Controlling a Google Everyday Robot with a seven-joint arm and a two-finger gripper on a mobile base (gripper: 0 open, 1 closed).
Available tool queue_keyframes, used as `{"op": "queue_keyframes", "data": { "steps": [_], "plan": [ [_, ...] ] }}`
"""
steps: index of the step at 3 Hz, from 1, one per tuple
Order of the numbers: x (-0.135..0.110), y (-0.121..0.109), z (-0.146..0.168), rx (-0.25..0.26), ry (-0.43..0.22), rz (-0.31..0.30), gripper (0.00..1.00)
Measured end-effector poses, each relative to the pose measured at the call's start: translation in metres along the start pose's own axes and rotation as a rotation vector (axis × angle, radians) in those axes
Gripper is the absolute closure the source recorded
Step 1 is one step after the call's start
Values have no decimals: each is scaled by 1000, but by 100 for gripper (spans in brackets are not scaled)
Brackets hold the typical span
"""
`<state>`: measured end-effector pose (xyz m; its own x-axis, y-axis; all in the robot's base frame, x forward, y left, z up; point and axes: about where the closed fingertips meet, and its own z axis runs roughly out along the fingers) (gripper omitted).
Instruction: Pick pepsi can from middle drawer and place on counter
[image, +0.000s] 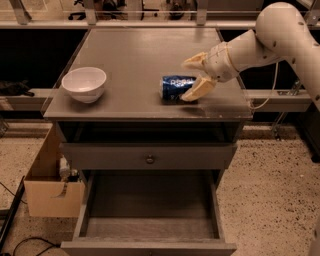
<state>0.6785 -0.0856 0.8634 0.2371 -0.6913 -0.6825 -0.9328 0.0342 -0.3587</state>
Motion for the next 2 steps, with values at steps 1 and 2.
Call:
{"op": "queue_keyframes", "data": {
  "steps": [1,2],
  "plan": [
    [0,0,0,0,0,0,0],
    [0,0,0,0,0,0,0]
  ]
}}
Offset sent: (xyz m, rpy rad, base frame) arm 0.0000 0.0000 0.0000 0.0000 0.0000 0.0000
